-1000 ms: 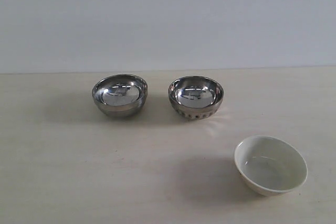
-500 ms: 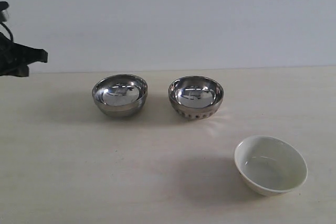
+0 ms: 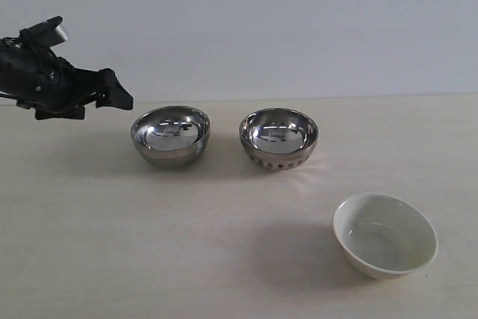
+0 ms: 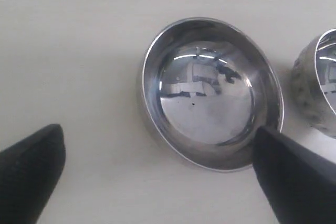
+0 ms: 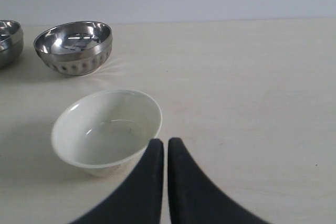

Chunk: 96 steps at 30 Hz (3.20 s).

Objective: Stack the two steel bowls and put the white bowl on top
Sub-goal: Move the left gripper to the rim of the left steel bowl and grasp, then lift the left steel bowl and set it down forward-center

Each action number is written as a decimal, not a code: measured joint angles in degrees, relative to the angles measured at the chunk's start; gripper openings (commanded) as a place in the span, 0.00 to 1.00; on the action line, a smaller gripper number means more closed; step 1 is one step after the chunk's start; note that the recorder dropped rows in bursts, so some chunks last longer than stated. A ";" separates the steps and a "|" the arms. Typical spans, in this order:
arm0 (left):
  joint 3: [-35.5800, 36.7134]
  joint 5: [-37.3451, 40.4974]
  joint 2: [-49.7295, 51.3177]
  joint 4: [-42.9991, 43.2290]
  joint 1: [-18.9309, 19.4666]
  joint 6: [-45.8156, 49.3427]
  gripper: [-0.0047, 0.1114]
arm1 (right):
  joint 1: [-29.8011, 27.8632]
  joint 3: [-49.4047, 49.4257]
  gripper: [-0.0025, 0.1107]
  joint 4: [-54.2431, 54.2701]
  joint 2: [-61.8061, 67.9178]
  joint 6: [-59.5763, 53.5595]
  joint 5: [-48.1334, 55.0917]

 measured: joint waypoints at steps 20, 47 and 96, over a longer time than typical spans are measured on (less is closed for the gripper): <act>-3.94 -11.65 12.10 -4.03 -7.12 5.06 0.78 | 0.00 0.00 0.02 0.00 0.00 0.00 0.00; -10.59 -10.41 16.39 -6.32 -7.47 4.94 0.07 | 0.00 0.00 0.02 0.00 0.00 0.00 0.00; 13.40 -15.49 1.10 -4.36 -26.86 3.93 0.07 | 0.00 0.00 0.02 0.00 0.00 0.00 0.00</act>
